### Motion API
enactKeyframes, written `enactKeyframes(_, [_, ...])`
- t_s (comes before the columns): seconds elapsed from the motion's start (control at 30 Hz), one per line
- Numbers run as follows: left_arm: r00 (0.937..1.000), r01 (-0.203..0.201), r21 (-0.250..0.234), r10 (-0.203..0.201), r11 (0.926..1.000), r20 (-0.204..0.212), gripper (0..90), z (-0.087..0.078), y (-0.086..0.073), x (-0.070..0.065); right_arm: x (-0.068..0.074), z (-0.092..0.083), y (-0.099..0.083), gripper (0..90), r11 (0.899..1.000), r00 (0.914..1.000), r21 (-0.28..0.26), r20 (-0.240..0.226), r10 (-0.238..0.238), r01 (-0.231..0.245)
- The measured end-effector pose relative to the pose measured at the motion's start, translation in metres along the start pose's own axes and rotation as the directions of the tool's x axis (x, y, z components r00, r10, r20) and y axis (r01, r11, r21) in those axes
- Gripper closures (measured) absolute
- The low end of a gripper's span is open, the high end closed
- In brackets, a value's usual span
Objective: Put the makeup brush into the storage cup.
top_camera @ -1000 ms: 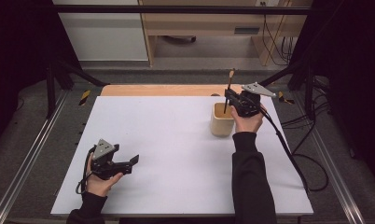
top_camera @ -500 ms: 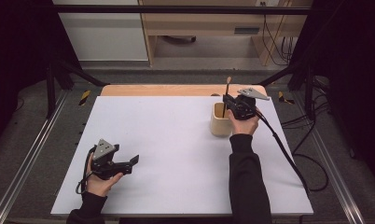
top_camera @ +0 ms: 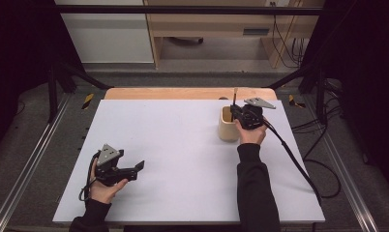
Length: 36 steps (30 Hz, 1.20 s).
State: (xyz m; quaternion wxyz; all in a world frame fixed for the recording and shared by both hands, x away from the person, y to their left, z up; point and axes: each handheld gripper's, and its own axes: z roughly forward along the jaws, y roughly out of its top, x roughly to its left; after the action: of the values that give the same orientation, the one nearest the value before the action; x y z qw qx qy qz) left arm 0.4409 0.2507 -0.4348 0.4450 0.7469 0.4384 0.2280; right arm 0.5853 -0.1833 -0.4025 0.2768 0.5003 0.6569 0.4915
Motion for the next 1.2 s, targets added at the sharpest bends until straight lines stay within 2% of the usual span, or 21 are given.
enactKeyframes(0.33, [1.0000, 0.003, 0.000, -0.003, 1.0000, 0.000, 9.8, 0.000, 0.000, 0.000, 0.001, 0.005, -0.009, 83.2, 0.999, 0.9999, 0.043, 0.013, -0.009, 0.009])
enactKeyframes(0.63, [1.0000, 0.003, 0.001, -0.003, 1.0000, 0.000, 9.8, 0.001, 0.000, 0.000, 0.001, 0.002, -0.009, 80.5, 0.998, 0.9997, 0.056, 0.016, -0.018, 0.017])
enactKeyframes(0.97, [1.0000, 0.004, 0.001, -0.004, 1.0000, 0.001, 9.8, 0.000, 0.000, 0.000, 0.004, -0.016, -0.004, 62.5, 0.998, 0.9982, 0.023, 0.017, -0.058, 0.057])
enactKeyframes(1.0, [1.0000, 0.004, 0.002, -0.004, 1.0000, 0.002, 9.8, 0.000, 0.000, -0.001, 0.005, -0.023, -0.004, 56.1, 0.997, 0.9975, 0.019, 0.007, -0.070, 0.070])
enactKeyframes(1.07, [1.0000, 0.003, 0.002, -0.003, 1.0000, 0.002, 9.8, 0.000, 0.000, -0.001, 0.006, -0.027, -0.004, 53.2, 0.997, 0.9969, 0.020, 0.001, -0.078, 0.078])
enactKeyframes(1.13, [1.0000, 0.003, 0.002, -0.003, 1.0000, 0.002, 9.8, 0.000, 0.000, -0.001, 0.009, -0.036, -0.004, 46.4, 0.996, 0.9957, 0.016, -0.022, -0.090, 0.090])
enactKeyframes(1.17, [1.0000, 0.003, 0.002, -0.003, 1.0000, 0.002, 9.8, 0.000, 0.000, -0.001, 0.009, -0.036, -0.004, 46.4, 0.996, 0.9957, 0.016, -0.022, -0.090, 0.090])
enactKeyframes(1.2, [1.0000, 0.002, 0.002, -0.002, 1.0000, 0.002, 9.8, 0.000, 0.000, -0.001, 0.010, -0.045, -0.006, 41.2, 0.996, 0.9949, 0.008, -0.038, -0.093, 0.094])
